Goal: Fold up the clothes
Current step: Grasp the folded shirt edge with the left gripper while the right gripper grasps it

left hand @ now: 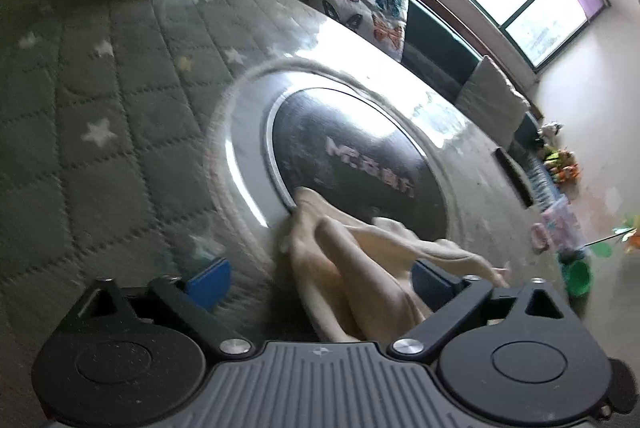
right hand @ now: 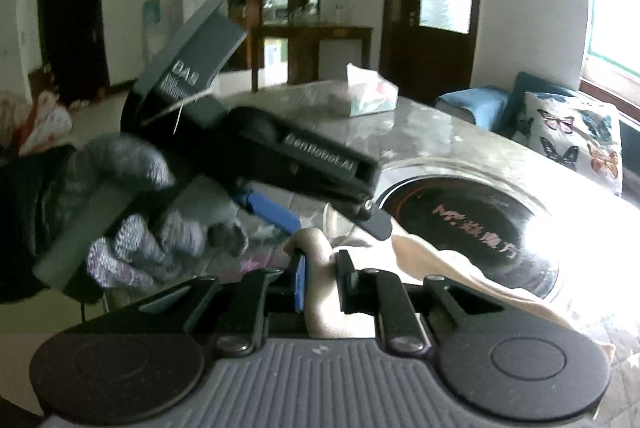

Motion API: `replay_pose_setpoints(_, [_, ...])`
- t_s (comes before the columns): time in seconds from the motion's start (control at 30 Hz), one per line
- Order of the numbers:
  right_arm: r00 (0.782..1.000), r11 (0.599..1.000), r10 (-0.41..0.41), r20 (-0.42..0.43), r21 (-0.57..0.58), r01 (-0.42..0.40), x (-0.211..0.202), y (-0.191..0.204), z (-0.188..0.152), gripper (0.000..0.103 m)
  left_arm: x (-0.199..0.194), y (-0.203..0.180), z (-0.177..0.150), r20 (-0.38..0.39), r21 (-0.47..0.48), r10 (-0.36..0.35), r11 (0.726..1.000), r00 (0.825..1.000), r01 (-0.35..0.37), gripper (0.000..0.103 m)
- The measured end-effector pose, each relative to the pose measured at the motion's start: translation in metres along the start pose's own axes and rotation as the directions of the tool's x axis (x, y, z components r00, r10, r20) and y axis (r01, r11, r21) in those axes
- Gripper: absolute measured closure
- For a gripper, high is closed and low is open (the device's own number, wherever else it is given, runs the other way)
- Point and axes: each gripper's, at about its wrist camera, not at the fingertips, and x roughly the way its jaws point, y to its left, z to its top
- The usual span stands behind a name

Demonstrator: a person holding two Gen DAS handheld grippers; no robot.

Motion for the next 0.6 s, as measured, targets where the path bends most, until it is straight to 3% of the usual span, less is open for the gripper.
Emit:
replay_pose_setpoints(0.17, [1.0, 1.0, 0.011, 0.028, 0.023, -0.012, -0.01, -0.005, -0.002, 0.089, 0.008, -0.001, -0.002, -0.033, -0.047, -0.054, 0.998, 0.998, 0.053, 0.028])
replay_pose_setpoints(0.33, [0.999, 0.999, 0.033, 0.022, 0.022, -0.034, -0.012, -0.005, -0.003, 0.089, 0.016, 0.001, -0.005, -0.064, -0.095, -0.1, 0.991, 0.993, 0.094, 0.073])
replay_pose_setpoints(0.43, [0.999, 0.998, 0.035, 0.018, 0.041, -0.036, -0.015, -0.007, -0.007, 0.086, 0.017, 0.002, -0.005, -0.062, -0.087, -0.094, 0.992, 0.994, 0.088, 0.082])
replay_pose_setpoints(0.6, [1.0, 0.993, 0.013, 0.019, 0.116, -0.015, -0.029, -0.026, -0.019, 0.084, 0.015, 0.001, -0.005, -0.058, -0.073, -0.086, 0.994, 0.995, 0.082, 0.082])
